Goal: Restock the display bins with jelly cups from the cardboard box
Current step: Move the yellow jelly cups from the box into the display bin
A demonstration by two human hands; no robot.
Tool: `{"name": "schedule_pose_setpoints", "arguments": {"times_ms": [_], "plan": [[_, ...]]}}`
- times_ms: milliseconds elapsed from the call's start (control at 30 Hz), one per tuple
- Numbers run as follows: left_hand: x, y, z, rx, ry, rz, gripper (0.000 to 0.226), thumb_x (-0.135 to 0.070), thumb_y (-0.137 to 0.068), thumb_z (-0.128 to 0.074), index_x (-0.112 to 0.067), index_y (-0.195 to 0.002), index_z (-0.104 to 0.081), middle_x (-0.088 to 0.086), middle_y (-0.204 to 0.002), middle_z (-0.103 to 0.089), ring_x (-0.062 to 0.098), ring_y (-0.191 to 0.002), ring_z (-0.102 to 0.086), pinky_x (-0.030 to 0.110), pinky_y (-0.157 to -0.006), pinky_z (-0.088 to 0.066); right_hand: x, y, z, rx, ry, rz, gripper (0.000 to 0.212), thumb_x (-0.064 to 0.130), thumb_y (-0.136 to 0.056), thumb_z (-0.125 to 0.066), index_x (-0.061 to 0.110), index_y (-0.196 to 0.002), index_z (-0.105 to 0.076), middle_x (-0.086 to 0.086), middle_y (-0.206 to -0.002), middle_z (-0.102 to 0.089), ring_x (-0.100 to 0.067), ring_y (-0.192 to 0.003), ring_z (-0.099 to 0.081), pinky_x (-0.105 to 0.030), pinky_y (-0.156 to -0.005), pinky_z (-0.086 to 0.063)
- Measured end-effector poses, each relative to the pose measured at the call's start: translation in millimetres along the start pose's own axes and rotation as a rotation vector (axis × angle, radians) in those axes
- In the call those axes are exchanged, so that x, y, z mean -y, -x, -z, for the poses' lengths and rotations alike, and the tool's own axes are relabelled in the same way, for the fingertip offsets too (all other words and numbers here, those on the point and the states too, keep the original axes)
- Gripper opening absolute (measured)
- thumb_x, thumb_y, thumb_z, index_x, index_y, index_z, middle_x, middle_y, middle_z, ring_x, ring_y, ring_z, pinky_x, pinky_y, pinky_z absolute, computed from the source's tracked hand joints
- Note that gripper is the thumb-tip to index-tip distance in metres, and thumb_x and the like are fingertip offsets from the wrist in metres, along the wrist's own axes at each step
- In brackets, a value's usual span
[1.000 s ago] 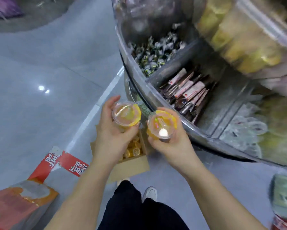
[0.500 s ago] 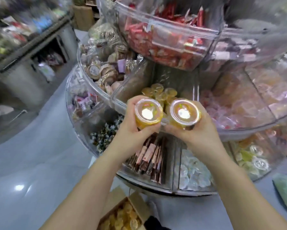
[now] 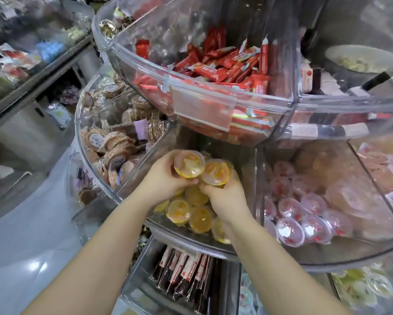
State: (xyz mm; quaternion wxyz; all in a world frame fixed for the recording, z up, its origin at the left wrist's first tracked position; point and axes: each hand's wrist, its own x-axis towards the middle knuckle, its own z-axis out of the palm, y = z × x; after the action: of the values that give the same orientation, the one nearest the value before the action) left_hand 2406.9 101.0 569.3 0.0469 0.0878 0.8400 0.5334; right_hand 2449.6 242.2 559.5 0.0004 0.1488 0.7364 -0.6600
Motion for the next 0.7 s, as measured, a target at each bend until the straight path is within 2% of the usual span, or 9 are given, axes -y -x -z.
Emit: {"name": "schedule_pose_setpoints", "arguments": {"times_ms": [100,200,267,367,467,567,633,700], "plan": [[14.1,-18.1,-6.2,0.013,-0.031,0.063,0.055,-0.014,-0.058,-0.085,-0.023,-0.106,-0.06,-0.012,-0.098,-0.067,0.004,-0.092,-0.063,0.03,-0.087,-0.05,-8.8,-12.2,-1.6,-0.077,0.011,-0.081,0.032,0.008,-0.075,-0.066,0.024,-0.102,-0.058,0.002,-0.097,-0.066,-0.014,-0.09,-0.063,-0.036,-0.083,-0.054],[27.9,-32.4,-12.9,0.012,-0.096,0.123,0.056,-0.018,-0.062,-0.081,-0.023,-0.112,-0.057,-0.005,-0.108,-0.066,0.014,-0.1,-0.062,0.037,-0.092,-0.05,-20.6,-25.0,-0.6,-0.123,-0.027,-0.296,0.039,0.014,-0.076,-0.069,0.018,-0.111,-0.051,-0.008,-0.104,-0.064,-0.025,-0.096,-0.063,-0.044,-0.089,-0.053],[32.3,-42.2,-15.8,0.007,-0.136,0.163,0.059,-0.019,-0.066,-0.08,-0.022,-0.118,-0.053,0.0,-0.116,-0.063,0.02,-0.107,-0.059,0.039,-0.096,-0.048,-25.0,-33.5,-3.6,-0.177,-0.061,-0.362,0.041,0.014,-0.076,-0.069,0.01,-0.113,-0.052,-0.016,-0.107,-0.064,-0.029,-0.094,-0.063,-0.044,-0.088,-0.053],[29.6,-56.7,-18.9,0.018,-0.124,0.148,0.063,-0.017,-0.066,-0.079,-0.018,-0.123,-0.051,0.004,-0.12,-0.062,0.023,-0.111,-0.057,0.043,-0.098,-0.046,-21.1,-46.8,-13.5,-0.283,-0.105,-0.303,0.035,0.011,-0.075,-0.068,0.012,-0.108,-0.054,-0.013,-0.102,-0.064,-0.024,-0.086,-0.06,-0.04,-0.081,-0.051],[24.5,-64.4,-23.3,0.011,-0.097,0.12,0.064,-0.016,-0.067,-0.079,-0.018,-0.124,-0.051,0.004,-0.12,-0.061,0.02,-0.109,-0.057,0.031,-0.094,-0.045,-14.5,-60.0,-17.1,-0.393,-0.027,-0.229,0.023,0.014,-0.078,-0.065,0.027,-0.087,-0.047,0.002,-0.087,-0.059,-0.017,-0.08,-0.058,-0.033,-0.074,-0.047],[25.6,-69.5,-29.9,0.012,-0.074,0.115,0.06,-0.018,-0.069,-0.079,-0.018,-0.123,-0.052,0.002,-0.117,-0.061,0.016,-0.103,-0.056,0.024,-0.087,-0.042,-17.2,-67.3,-17.1,-0.427,0.053,-0.188,0.017,0.015,-0.084,-0.058,0.025,-0.093,-0.049,0.004,-0.085,-0.057,-0.014,-0.076,-0.055,-0.03,-0.072,-0.044],[29.6,-72.2,-34.9,0.007,-0.042,0.175,0.059,-0.019,-0.07,-0.079,-0.018,-0.123,-0.052,0.003,-0.119,-0.061,0.016,-0.103,-0.056,0.026,-0.088,-0.043,-22.7,-67.0,-18.1,-0.421,0.076,-0.18,0.019,0.017,-0.087,-0.055,0.029,-0.097,-0.045,0.011,-0.081,-0.052,-0.013,-0.078,-0.054,-0.031,-0.076,-0.043],[32.9,-75.2,-40.5,-0.019,-0.104,0.205,0.059,-0.021,-0.07,-0.078,-0.014,-0.123,-0.052,0.008,-0.122,-0.061,0.024,-0.112,-0.057,0.032,-0.094,-0.045,-27.2,-66.8,-19.2,-0.425,0.083,-0.167,0.023,0.019,-0.087,-0.055,0.034,-0.095,-0.041,0.016,-0.08,-0.049,-0.013,-0.08,-0.053,-0.032,-0.078,-0.043]]}}
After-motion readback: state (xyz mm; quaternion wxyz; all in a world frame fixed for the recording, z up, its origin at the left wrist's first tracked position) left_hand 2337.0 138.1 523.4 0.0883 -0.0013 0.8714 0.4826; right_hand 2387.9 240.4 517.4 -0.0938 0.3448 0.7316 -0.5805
